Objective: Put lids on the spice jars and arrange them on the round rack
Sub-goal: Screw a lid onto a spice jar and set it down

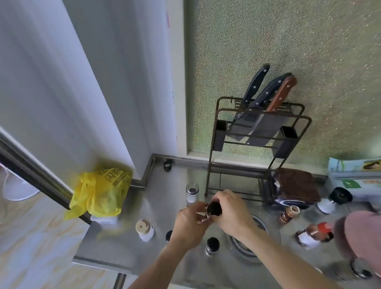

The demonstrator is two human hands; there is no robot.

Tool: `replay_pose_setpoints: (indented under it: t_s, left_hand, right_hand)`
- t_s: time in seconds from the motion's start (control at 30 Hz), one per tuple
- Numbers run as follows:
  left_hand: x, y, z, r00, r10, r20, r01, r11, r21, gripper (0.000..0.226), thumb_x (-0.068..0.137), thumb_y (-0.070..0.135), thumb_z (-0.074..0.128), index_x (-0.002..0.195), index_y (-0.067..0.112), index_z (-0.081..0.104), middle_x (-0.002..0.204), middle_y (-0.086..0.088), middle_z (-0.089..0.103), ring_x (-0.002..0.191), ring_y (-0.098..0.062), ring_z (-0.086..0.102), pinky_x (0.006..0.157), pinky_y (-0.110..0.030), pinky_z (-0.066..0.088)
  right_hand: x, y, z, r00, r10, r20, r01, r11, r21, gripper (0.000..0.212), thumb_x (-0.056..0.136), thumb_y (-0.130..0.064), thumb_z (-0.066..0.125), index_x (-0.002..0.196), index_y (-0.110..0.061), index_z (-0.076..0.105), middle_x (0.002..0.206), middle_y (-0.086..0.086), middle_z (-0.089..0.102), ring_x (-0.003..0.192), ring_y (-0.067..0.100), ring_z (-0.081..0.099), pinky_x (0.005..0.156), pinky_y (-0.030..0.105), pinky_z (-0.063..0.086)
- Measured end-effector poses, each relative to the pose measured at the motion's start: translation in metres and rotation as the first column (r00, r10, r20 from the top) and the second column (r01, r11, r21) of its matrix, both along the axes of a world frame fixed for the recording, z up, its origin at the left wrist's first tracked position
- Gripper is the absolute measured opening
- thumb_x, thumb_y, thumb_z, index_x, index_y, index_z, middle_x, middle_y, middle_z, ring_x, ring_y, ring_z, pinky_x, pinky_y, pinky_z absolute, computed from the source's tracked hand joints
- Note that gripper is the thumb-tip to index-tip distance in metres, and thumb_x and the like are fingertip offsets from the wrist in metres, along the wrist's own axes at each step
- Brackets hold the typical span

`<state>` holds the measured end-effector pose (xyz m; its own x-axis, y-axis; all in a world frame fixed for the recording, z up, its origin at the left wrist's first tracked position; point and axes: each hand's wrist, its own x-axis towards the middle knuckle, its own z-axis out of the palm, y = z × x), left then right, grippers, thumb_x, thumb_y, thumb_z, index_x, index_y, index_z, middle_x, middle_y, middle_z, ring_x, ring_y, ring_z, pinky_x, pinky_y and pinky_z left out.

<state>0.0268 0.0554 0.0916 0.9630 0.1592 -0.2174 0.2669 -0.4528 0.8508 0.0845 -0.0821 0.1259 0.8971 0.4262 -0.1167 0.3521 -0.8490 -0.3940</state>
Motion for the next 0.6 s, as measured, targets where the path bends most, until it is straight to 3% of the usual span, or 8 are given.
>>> replay_pose_setpoints:
  t_s: [0.07, 0.17, 0.3, 0.43, 0.6]
  left_hand:
    - [0.01, 0.0, -0.023, 0.994, -0.012, -0.112, 0.011, 1.0, -0.01, 0.047, 0.088, -0.001, 0.054, 0.128, 0.022, 0.061, 0.117, 0.001, 0.072, 0.096, -0.011, 0.071, 0.09, -0.03, 0.057]
    - [0.024, 0.003, -0.051, 0.983, -0.039, -0.178, 0.048, 0.998, 0.042, 0.059, 0.082, -0.006, 0.038, 0.129, 0.023, 0.061, 0.12, -0.001, 0.07, 0.101, -0.018, 0.07, 0.093, -0.034, 0.055]
    - [0.044, 0.011, -0.082, 0.963, -0.083, -0.258, 0.111, 0.989, 0.095, 0.063, 0.082, -0.005, 0.035, 0.132, 0.023, 0.059, 0.127, 0.0, 0.067, 0.113, -0.023, 0.065, 0.099, -0.039, 0.052]
    - [0.061, 0.022, -0.102, 0.936, -0.137, -0.323, 0.2, 0.965, 0.169, 0.057, 0.085, -0.005, 0.039, 0.133, 0.016, 0.061, 0.131, -0.002, 0.066, 0.117, -0.022, 0.064, 0.101, -0.033, 0.05]
    - [0.101, 0.064, -0.104, 0.971, 0.066, -0.228, 0.027, 0.924, 0.381, 0.054, 0.083, -0.009, 0.042, 0.125, 0.015, 0.066, 0.119, -0.004, 0.072, 0.105, -0.02, 0.068, 0.094, -0.031, 0.053]
  right_hand:
    - [0.006, 0.011, -0.032, 0.999, -0.03, -0.031, 0.029, 0.999, -0.023, 0.039, 0.081, -0.027, 0.08, 0.114, -0.018, 0.063, 0.115, 0.001, 0.06, 0.106, 0.021, 0.059, 0.089, 0.032, 0.05]
    - [0.014, 0.021, -0.071, 0.998, -0.056, -0.036, 0.054, 0.998, -0.036, 0.036, 0.084, -0.022, 0.077, 0.116, -0.018, 0.061, 0.115, 0.001, 0.058, 0.107, 0.021, 0.06, 0.088, 0.031, 0.051]
    - [0.027, 0.029, -0.109, 0.997, -0.051, -0.055, 0.049, 0.998, -0.029, 0.034, 0.088, -0.02, 0.074, 0.119, -0.018, 0.06, 0.117, 0.0, 0.059, 0.108, 0.018, 0.059, 0.086, 0.025, 0.046]
    - [0.037, 0.03, -0.133, 0.995, -0.045, -0.087, 0.043, 0.999, -0.019, 0.025, 0.091, -0.023, 0.07, 0.114, -0.019, 0.061, 0.115, -0.001, 0.058, 0.108, 0.02, 0.058, 0.081, 0.025, 0.042]
    - [0.033, 0.021, -0.154, 0.993, -0.012, -0.113, 0.011, 1.0, -0.003, 0.035, 0.086, -0.018, 0.069, 0.119, -0.025, 0.057, 0.112, -0.004, 0.056, 0.109, 0.021, 0.057, 0.082, 0.031, 0.049]
